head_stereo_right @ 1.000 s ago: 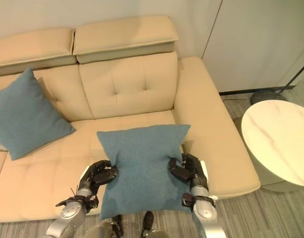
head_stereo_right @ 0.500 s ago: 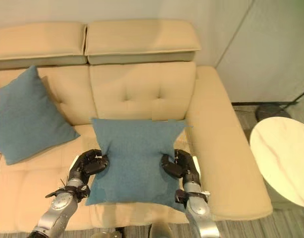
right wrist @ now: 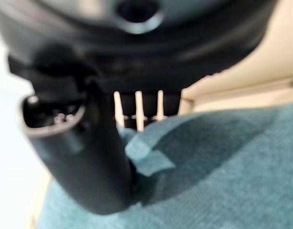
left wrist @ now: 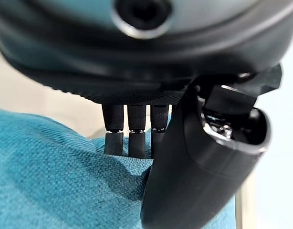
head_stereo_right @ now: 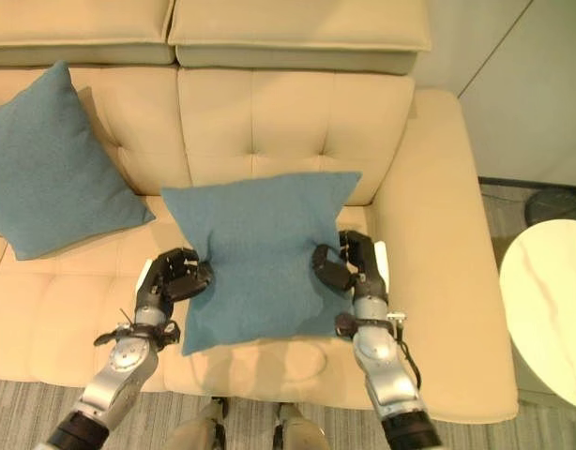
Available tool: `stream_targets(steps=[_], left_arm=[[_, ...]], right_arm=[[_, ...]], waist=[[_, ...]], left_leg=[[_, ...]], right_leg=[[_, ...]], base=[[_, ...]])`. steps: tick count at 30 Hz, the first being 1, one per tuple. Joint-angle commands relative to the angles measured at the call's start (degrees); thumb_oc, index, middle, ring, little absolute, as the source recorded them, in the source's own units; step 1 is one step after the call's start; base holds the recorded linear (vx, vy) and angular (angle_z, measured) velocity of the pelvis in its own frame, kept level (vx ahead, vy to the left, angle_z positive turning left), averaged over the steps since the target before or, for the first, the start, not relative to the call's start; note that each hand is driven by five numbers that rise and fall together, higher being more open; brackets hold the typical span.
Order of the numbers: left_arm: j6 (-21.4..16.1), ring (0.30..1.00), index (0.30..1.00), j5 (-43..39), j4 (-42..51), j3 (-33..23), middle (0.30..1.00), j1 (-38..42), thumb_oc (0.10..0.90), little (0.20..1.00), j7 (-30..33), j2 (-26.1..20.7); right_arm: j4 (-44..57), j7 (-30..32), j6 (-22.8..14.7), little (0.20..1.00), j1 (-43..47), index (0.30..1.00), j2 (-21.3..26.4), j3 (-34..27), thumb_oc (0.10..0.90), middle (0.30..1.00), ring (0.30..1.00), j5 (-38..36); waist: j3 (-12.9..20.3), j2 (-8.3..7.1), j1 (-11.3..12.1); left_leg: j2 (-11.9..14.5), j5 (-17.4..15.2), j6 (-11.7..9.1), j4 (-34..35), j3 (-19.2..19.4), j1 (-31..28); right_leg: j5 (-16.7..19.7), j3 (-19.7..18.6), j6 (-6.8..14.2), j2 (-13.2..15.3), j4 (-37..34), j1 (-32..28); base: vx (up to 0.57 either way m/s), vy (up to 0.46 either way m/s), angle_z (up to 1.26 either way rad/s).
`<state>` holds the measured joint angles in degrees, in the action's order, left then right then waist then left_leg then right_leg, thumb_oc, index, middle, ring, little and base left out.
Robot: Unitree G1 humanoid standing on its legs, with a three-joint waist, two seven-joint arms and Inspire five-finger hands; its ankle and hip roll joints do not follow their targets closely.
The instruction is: Pick up all the scattered cushions and arrange them neatly on the sofa.
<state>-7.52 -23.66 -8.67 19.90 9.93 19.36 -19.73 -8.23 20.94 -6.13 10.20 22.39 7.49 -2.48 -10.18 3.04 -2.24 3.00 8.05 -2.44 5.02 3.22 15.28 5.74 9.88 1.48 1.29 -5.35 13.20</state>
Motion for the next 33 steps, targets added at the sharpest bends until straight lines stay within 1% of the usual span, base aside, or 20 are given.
stream_targets(steps=[1, 2, 3, 4, 5, 6, 7, 8, 9, 11, 12, 13, 15, 16, 18, 19, 22, 25, 32, 33], left_arm=[[-14.0, 0.3, 0.3, 7.6, 4.7, 4.1, 0.3, 16.7, 0.4, 0.3, 1.8, 2.9], [-14.1, 0.3, 0.3, 8.4, 3.4, 4.7, 0.3, 19.4, 0.4, 0.3, 3.0, 3.1], [-14.6, 0.3, 0.3, 10.7, 0.0, 6.5, 0.3, 26.1, 0.4, 0.3, 6.5, 3.5], [-14.6, 0.3, 0.3, 10.7, 0.0, 6.5, 0.3, 26.1, 0.4, 0.3, 6.5, 3.5], [-15.1, 0.3, 0.3, 12.0, -2.8, 7.7, 0.3, 30.5, 0.4, 0.3, 9.1, 4.1], [-15.2, 0.3, 0.3, 12.6, -4.0, 8.3, 0.3, 32.6, 0.4, 0.3, 10.4, 4.4], [-15.6, 0.3, 0.3, 14.8, -5.8, 9.0, 0.3, 36.0, 0.4, 0.3, 13.2, 4.6], [-15.5, 0.3, 0.3, 15.8, -6.7, 9.2, 0.3, 37.5, 0.4, 0.3, 14.3, 4.8], [-15.1, 0.3, 0.3, 18.4, -9.1, 9.7, 0.3, 40.3, 0.4, 0.3, 17.0, 5.8], [-14.7, 0.3, 0.3, 19.1, -11.0, 10.2, 0.3, 41.3, 0.4, 0.3, 17.7, 6.4], [-14.7, 0.653, 0.653, 19.1, -11.0, 10.2, 0.653, 41.4, 0.635, 0.653, 17.7, 6.4], [-14.7, 0.9, 0.9, 18.6, -12.3, 10.2, 0.9, 41.6, 0.8, 0.9, 17.6, 6.6], [-13.6, 0.9, 0.9, 15.4, -17.0, 10.7, 0.9, 43.1, 0.8, 0.9, 16.0, 6.8], [-13.6, 0.9, 0.9, 15.4, -17.0, 10.6, 0.9, 43.2, 0.8, 0.9, 16.0, 6.8], [-12.6, 0.9, 0.9, 14.8, -16.5, 10.2, 0.9, 40.5, 0.8, 0.9, 13.9, 5.5], [-12.6, 0.9, 0.9, 14.8, -16.5, 10.2, 0.9, 40.5, 0.8, 0.9, 13.9, 5.5], [-12.2, 0.9, 0.9, 13.4, -16.7, 8.7, 0.9, 36.4, 0.8, 0.9, 12.1, 5.6], [-11.9, 0.9, 0.9, 10.7, -18.0, 7.4, 0.9, 33.5, 0.8, 0.9, 10.8, 6.0], [-11.7, 0.9, 0.9, 9.2, -16.0, 3.9, 0.9, 27.1, 0.8, 0.9, 8.5, 4.1], [-11.8, 0.9, 0.9, 8.7, -14.4, 2.4, 0.9, 25.2, 0.8, 0.9, 7.7, 3.3]], right_arm=[[7.8, 4.8, -11.7, 0.3, 9.8, 0.3, 0.8, 3.5, 0.4, 0.3, 0.3, 6.2], [6.4, 6.2, -11.7, 0.3, 12.4, 0.3, 0.8, 4.2, 0.4, 0.3, 0.3, 7.2], [2.9, 9.8, -11.5, 0.3, 18.1, 0.3, 0.6, 5.9, 0.4, 0.3, 0.3, 9.2], [2.9, 9.9, -11.5, 0.3, 18.1, 0.3, 0.6, 5.9, 0.4, 0.3, 0.3, 9.2], [0.9, 12.8, -11.4, 0.3, 21.7, 0.3, 1.0, 6.9, 0.4, 0.3, 0.3, 11.2], [0.0, 14.1, -11.2, 0.3, 23.2, 0.3, 0.9, 7.2, 0.4, 0.3, 0.3, 12.0], [-1.9, 17.2, -10.9, 0.3, 26.0, 0.3, 0.9, 7.8, 0.4, 0.3, 0.3, 14.0], [-2.7, 18.4, -10.9, 0.3, 27.1, 0.3, 0.8, 7.9, 0.4, 0.3, 0.3, 14.8], [-5.5, 21.2, -10.3, 0.3, 29.6, 0.3, 1.2, 8.2, 0.4, 0.3, 0.3, 16.4], [-8.0, 22.1, -9.7, 0.3, 31.1, 0.3, 1.8, 8.8, 0.4, 0.3, 0.3, 16.7], [-8.1, 22.1, -9.7, 0.507, 31.2, 0.507, 1.8, 8.8, 0.538, 0.507, 0.507, 16.7], [-9.7, 21.9, -9.5, 0.9, 31.9, 0.9, 2.1, 9.1, 0.8, 0.9, 0.9, 15.8], [-15.3, 20.5, -8.9, 0.9, 35.1, 0.9, 3.3, 10.2, 0.8, 0.9, 0.9, 11.4], [-15.3, 20.5, -8.9, 0.9, 35.1, 0.9, 3.3, 10.3, 0.8, 0.9, 0.9, 11.4], [-15.5, 17.5, -7.4, 0.9, 32.3, 0.9, 4.0, 10.2, 0.8, 0.9, 0.9, 10.3], [-15.4, 17.5, -7.4, 0.9, 32.2, 0.9, 4.0, 10.2, 0.8, 0.9, 0.9, 10.3], [-14.8, 15.8, -7.2, 0.9, 28.8, 0.9, 3.6, 9.4, 0.8, 0.9, 0.9, 10.4], [-15.6, 14.4, -7.1, 0.9, 26.3, 0.9, 2.9, 8.8, 0.8, 0.9, 0.9, 8.6], [-13.3, 11.2, -7.1, 0.9, 21.3, 0.9, 3.8, 6.1, 0.8, 0.9, 0.9, 6.6], [-11.8, 9.9, -7.1, 0.9, 19.3, 0.9, 4.5, 4.8, 0.8, 0.9, 0.9, 6.0]], waist=[[6.2, -1.16, -0.2], [6.6, -0.91, -0.2], [7.4, -0.66, -0.3], [7.5, -0.65, -0.3], [7.9, -0.6, -0.4], [8.1, -0.56, -0.4], [8.2, -0.45, -0.5], [8.2, -0.41, -0.5], [8.0, -0.42, -0.5], [7.9, -0.48, -0.5], [7.9, -0.46, -0.5], [7.9, -0.57, -0.6], [7.6, -0.83, -0.7], [7.6, -0.83, -0.7], [7.4, -0.96, -0.7], [7.4, -0.97, -0.7], [7.7, -1.12, -0.8], [7.8, -1.23, -0.9], [8.4, -1.43, -0.8], [8.6, -1.61, -0.8]], left_leg=[[0.5, -2.4, -2.3, 0.0, 2.4, 2.1], [0.4, -2.2, -2.4, 0.0, 2.3, 3.4], [0.1, -1.3, -2.6, 0.0, 2.0, 6.5], [0.1, -1.3, -2.6, 0.0, 1.9, 6.6], [0.0, -1.0, -2.7, 0.0, 1.9, 8.1], [-0.1, -0.8, -2.8, 0.0, 1.9, 8.7], [-0.1, -0.9, -2.9, 0.0, 2.0, 9.5], [0.0, -0.8, -3.0, 0.0, 2.0, 9.7], [0.0, -0.6, -3.1, 0.0, 2.2, 10.4], [0.1, -0.6, -3.3, 0.0, 2.3, 10.5], [0.1, -0.6, -3.3, 0.0, 2.3, 10.5], [0.1, -0.6, -3.3, 0.0, 2.3, 10.5], [0.2, -0.3, -3.4, 0.0, 2.5, 10.8], [0.2, -0.3, -3.4, 0.0, 2.5, 10.8], [0.3, -0.4, -3.5, 0.0, 2.5, 10.4], [0.3, -0.4, -3.5, 0.0, 2.5, 10.4], [0.4, -0.5, -3.4, 0.0, 2.5, 10.2], [0.4, -0.5, -3.4, 0.0, 2.6, 10.2], [0.6, -0.7, -3.5, 0.0, 2.7, 9.3], [0.8, -0.8, -3.5, 0.0, 2.6, 8.7]], right_leg=[[-4.0, -0.1, 7.3, 2.1, 0.4, 1.5], [-3.7, -0.2, 7.2, 2.0, 0.4, 3.0], [-3.0, -0.5, 6.9, 1.9, 0.4, 6.1], [-3.0, -0.5, 6.9, 1.9, 0.4, 6.2], [-2.7, -0.8, 6.7, 1.9, 0.4, 7.6], [-2.5, -0.8, 6.7, 1.9, 0.4, 8.2], [-2.5, -0.9, 6.7, 1.9, 0.4, 9.1], [-2.4, -1.0, 6.6, 1.9, 0.4, 9.5], [-2.1, -0.9, 6.6, 2.1, 0.4, 10.2], [-2.0, -0.8, 6.6, 2.1, 0.4, 10.5], [-2.0, -0.9, 6.6, 2.1, 0.4, 10.5], [-1.9, -1.0, 6.5, 2.1, 0.4, 10.6], [-1.5, -1.0, 6.5, 2.1, 0.4, 11.0], [-1.5, -1.0, 6.5, 2.1, 0.4, 11.0], [-1.6, -1.0, 6.5, 2.1, 0.4, 10.8], [-1.6, -1.0, 6.5, 2.1, 0.4, 10.8], [-1.6, -1.0, 6.4, 2.0, 0.4, 10.6], [-1.6, -1.0, 6.3, 2.1, 0.4, 10.5], [-1.8, -1.1, 6.2, 2.0, 0.4, 9.8], [-2.0, -1.0, 6.2, 2.0, 0.4, 9.1]], base=[[-0.09, 0.001, 0.03], [-0.12, 0.007, 0.08], [-0.1, 0.008, 0.05], [-0.1, 0.008, 0.06], [-0.04, 0.005, 0.0], [-0.06, 0.022, 0.01], [-0.03, 0.026, -0.02], [-0.05, 0.039, -0.05], [-0.04, 0.026, 0.09], [-0.03, 0.011, 0.35], [-0.01, 0.002, 0.23], [-0.03, 0.0, -0.53], [-0.05, 0.002, -0.64], [-0.03, 0.001, -0.21], [0.0, -0.004, 0.12], [0.01, -0.011, 0.47], [0.01, -0.014, 0.15], [-0.01, -0.013, -0.22], [0.01, -0.01, -0.01], [0.03, -0.015, 0.21]])
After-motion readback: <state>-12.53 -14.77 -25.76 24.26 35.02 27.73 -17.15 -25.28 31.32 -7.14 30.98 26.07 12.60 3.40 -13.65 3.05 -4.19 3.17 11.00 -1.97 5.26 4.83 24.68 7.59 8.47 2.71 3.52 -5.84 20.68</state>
